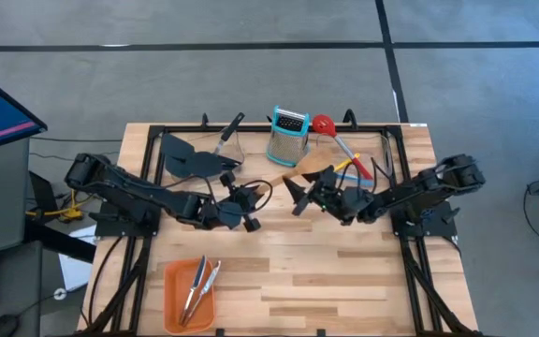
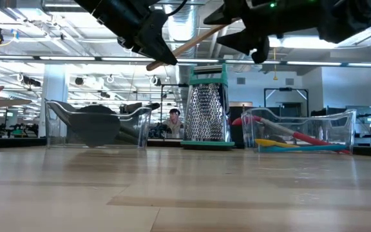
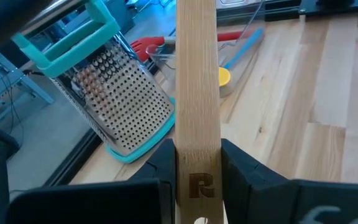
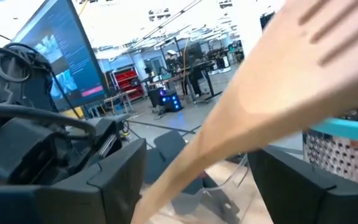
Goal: Pick & Place Kitchen Items
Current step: Put the wooden slotted serving spoon into the right transparent bin
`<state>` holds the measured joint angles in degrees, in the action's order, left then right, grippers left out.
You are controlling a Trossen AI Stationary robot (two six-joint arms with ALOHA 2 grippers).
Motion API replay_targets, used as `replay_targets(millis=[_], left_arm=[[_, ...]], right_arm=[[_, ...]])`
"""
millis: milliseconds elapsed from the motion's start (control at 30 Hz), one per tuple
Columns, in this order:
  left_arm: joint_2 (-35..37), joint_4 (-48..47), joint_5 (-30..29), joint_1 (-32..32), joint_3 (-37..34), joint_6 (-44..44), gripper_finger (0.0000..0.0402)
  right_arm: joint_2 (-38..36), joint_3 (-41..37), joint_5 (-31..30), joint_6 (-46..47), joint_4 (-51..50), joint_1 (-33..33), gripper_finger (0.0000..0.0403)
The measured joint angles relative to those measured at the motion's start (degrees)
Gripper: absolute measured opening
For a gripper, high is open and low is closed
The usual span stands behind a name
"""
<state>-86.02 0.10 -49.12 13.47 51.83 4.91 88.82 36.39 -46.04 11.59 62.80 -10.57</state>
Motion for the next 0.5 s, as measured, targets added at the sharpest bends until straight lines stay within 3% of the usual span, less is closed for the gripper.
replay_targets(millis=[133,433,500], left_arm=[[0.0,-0.02,0.0,0.0,0.01,0.02,0.0049],[0.03,-0.07,-0.16,-0.01,0.02,-0.09,0.0049],[0.03,0.51,0.09,-0.04,0.07,0.01,0.0049]], right_arm=[[1.1,1.64,0.5,-1.45,-0.02,0.27,0.0235],[1.18,2.08,1.13,-1.37,0.25,0.25,0.0055],[1.15,2.36,1.35,-1.51,1.1,0.17,0.0034]])
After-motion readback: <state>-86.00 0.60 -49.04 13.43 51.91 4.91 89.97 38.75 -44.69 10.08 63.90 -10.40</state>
